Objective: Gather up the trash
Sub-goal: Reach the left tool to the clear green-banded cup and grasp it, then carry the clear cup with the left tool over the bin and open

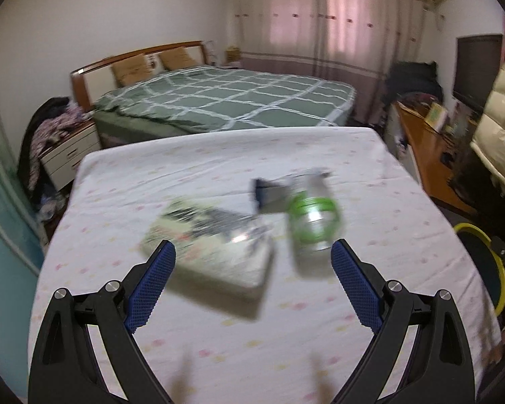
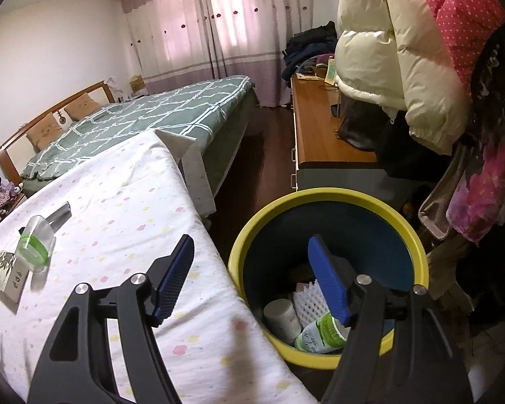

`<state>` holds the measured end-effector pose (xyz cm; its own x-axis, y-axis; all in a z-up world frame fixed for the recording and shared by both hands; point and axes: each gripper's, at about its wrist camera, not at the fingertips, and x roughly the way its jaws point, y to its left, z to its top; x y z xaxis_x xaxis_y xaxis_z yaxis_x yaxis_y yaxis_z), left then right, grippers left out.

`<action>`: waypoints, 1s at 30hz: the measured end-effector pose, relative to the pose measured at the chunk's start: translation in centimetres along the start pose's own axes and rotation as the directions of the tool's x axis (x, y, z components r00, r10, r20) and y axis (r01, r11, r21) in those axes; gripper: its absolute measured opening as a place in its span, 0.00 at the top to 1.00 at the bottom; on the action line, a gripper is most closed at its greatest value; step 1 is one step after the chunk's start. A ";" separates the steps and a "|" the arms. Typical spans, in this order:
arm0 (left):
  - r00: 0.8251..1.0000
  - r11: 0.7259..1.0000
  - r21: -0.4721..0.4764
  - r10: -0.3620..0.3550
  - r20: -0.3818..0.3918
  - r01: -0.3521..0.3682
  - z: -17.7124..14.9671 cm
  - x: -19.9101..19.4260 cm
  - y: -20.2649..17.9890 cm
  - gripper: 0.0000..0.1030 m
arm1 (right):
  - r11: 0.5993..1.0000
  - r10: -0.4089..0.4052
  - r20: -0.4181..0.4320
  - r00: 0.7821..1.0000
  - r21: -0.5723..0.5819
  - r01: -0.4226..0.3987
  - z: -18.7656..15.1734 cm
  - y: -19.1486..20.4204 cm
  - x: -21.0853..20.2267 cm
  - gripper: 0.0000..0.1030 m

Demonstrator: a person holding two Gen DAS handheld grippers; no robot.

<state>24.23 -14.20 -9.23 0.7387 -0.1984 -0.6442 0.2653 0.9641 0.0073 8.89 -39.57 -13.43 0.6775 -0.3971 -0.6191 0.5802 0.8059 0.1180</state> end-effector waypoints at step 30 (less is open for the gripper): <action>0.985 0.997 0.079 -0.002 -0.171 0.016 2.3 11.6 -7.1 0.52 | 0.999 0.048 -0.051 0.998 0.016 -0.047 0.0 0.1 1.1 0.33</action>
<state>32.37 -23.78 -14.96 0.6212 -0.1672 -0.7656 0.3251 0.9439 0.0577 9.70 -39.98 -14.10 0.6805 -0.3349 -0.6518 0.5549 0.8164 0.1598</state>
